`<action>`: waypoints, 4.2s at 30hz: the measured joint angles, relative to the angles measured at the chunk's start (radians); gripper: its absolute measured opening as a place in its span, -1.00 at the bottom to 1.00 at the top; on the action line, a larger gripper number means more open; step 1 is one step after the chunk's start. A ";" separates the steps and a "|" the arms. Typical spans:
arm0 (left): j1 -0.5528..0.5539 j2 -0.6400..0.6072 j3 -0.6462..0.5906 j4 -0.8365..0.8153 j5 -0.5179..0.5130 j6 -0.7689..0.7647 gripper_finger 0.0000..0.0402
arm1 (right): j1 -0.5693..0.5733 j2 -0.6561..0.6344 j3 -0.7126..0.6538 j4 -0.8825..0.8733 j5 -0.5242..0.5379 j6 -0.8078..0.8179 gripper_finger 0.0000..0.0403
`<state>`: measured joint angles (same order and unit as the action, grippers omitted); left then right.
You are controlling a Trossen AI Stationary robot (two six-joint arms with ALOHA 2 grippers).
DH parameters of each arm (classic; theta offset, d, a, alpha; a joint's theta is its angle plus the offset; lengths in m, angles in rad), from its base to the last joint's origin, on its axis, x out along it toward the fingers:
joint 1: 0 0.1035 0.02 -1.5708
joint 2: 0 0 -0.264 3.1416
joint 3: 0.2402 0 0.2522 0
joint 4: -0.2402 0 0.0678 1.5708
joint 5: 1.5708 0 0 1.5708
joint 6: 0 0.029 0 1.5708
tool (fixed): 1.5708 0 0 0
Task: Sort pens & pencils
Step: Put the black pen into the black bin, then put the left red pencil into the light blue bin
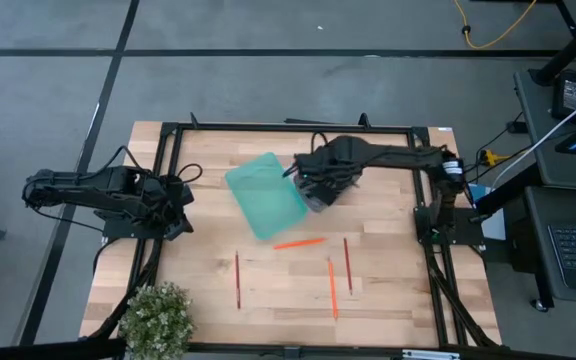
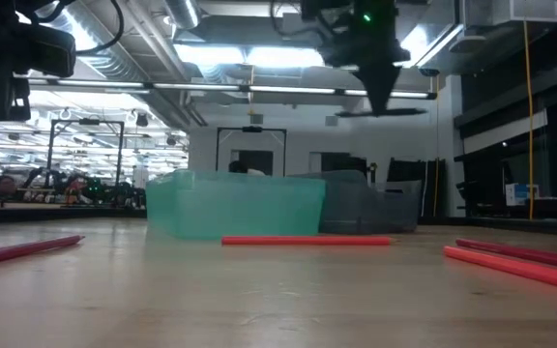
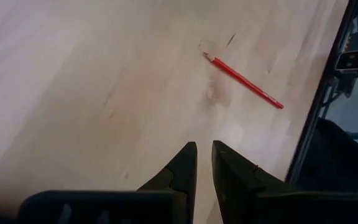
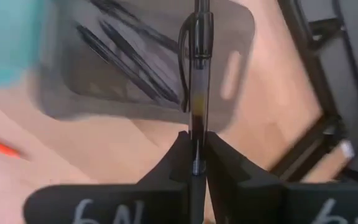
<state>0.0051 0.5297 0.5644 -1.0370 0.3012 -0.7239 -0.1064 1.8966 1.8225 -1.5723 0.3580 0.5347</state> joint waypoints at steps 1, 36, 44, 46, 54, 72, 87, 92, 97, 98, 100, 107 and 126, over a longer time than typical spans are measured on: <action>0.000 0.000 0.000 0.000 0.006 -0.007 -0.78 | -0.012 -0.004 -0.022 -0.002 0.001 -0.040 -0.87; 0.000 0.000 0.000 0.233 0.005 0.001 -0.78 | -0.073 -0.002 -0.323 0.480 0.069 -0.833 -0.87; 0.000 0.000 0.000 0.233 0.005 0.001 -0.78 | -0.073 -0.002 -0.323 0.516 0.032 -0.878 -0.87; 0.000 0.000 0.000 0.233 0.005 0.001 -0.78 | -0.073 -0.002 -0.323 0.524 0.017 -0.878 -0.87; 0.000 0.000 0.000 0.232 0.004 0.002 -0.78 | -0.073 0.002 -0.451 0.610 -0.013 -0.878 -0.87; 0.000 0.000 0.000 0.233 -0.007 0.020 -0.78 | -0.077 0.002 -0.490 0.709 0.014 -0.874 -0.54; 0.000 0.006 0.000 0.421 0.099 0.104 -0.78 | 0.046 0.001 -0.063 0.287 0.044 -0.595 -0.60; 0.000 0.062 0.041 0.465 0.159 0.142 -0.78 | 0.155 0.000 0.147 0.140 -0.040 -0.322 -0.63; -0.050 0.198 0.110 0.464 0.186 0.173 -0.78 | 0.255 0.000 0.228 0.101 -0.125 -0.069 -0.63; -0.073 0.232 0.127 0.464 0.179 0.173 -0.78 | 0.274 0.000 0.227 0.100 -0.125 -0.041 -0.63; -0.133 0.316 0.172 0.467 0.148 0.161 -0.78 | 0.311 0.000 0.215 0.097 -0.125 -0.003 -0.63; -0.297 0.615 0.519 0.397 0.209 0.158 -0.78 | 0.386 0.001 0.173 0.069 -0.084 0.040 -0.63; -0.521 0.835 1.040 0.197 -0.175 0.487 -0.78 | 0.397 0.001 0.114 0.001 -0.142 0.065 -0.63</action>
<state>-0.5155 1.3648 1.6047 -0.8398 0.1257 -0.2369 0.2902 1.8980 1.9369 -1.5710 0.2161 0.5994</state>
